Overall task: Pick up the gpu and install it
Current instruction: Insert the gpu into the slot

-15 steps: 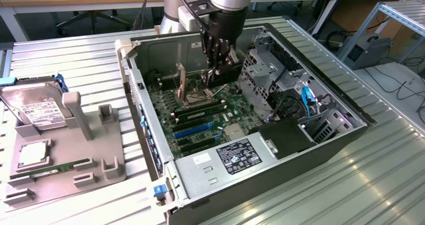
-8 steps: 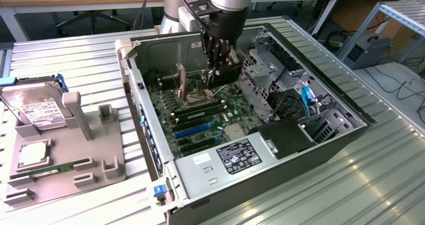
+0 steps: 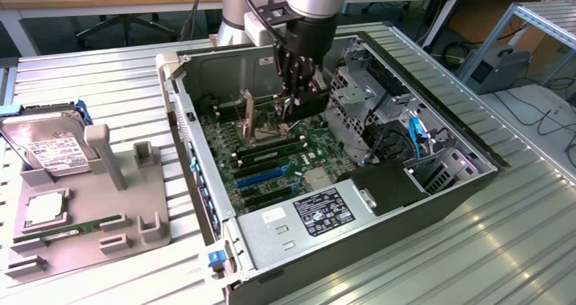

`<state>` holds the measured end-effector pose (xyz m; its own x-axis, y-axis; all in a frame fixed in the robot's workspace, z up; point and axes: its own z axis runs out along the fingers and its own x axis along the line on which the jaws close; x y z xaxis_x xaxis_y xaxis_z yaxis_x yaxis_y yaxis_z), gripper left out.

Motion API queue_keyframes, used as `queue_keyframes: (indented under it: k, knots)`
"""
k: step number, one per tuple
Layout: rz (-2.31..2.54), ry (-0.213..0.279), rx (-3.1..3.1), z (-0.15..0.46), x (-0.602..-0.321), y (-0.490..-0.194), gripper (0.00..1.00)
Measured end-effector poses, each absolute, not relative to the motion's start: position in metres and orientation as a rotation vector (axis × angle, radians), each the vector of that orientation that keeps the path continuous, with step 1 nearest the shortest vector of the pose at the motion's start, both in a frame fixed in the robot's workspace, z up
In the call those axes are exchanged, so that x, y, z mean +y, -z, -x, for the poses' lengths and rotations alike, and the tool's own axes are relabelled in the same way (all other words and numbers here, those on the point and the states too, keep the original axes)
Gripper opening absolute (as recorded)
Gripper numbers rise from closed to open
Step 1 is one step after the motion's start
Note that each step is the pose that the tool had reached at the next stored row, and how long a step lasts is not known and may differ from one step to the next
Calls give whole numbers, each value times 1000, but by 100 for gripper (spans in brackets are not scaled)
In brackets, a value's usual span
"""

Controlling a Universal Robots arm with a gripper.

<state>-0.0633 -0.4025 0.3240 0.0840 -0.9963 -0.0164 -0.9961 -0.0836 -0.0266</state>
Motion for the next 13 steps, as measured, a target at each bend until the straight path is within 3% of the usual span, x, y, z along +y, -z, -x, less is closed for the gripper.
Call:
queue_keyframes:
  k: [13]
  knots:
    - [2290,9,2106,63,-418,-324,27]
